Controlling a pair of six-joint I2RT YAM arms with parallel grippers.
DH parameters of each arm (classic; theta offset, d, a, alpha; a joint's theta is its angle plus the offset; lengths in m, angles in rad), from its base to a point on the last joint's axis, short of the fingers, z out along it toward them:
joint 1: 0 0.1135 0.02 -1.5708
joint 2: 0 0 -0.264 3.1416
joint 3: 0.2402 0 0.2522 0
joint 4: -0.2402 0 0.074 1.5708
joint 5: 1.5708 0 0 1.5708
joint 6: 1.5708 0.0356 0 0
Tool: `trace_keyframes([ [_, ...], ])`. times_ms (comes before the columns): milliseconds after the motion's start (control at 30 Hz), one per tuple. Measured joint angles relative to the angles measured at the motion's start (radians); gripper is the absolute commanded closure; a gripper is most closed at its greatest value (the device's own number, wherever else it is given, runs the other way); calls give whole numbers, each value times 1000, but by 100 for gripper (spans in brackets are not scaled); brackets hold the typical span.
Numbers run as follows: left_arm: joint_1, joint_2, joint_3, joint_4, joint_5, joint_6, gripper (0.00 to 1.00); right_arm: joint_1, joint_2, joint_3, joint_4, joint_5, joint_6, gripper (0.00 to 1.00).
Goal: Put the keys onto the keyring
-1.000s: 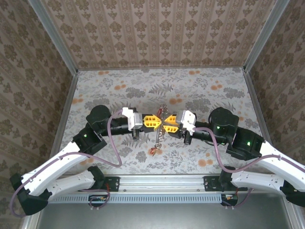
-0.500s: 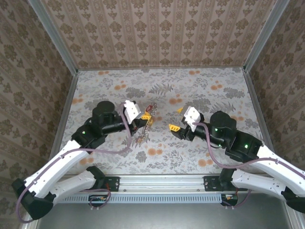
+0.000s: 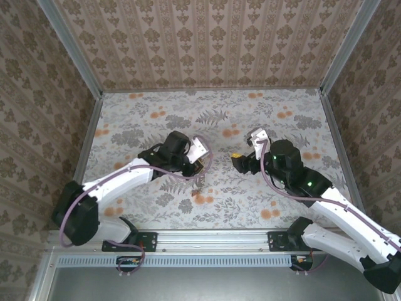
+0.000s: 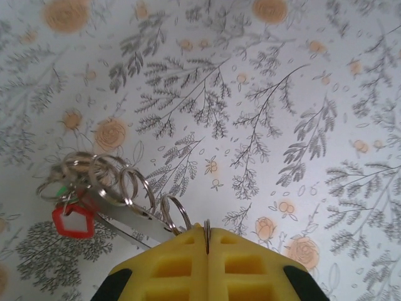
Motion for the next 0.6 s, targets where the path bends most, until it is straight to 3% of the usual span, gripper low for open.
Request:
trace_keyframes([
  [100,-22,95,20,25,-10,-4,100,-17,-26,-50,11,15,20,2],
  [233,-55,234,89,101,-10,-33,99,-34,-50,-91,23,48,37,0],
  [400,-80,356,138,138,-6,-64,82,-58,-79,-119,35,97,41,0],
  [600,-87,311,141,126,12,-88,65,-75,-126,-151,47,164,56,0],
])
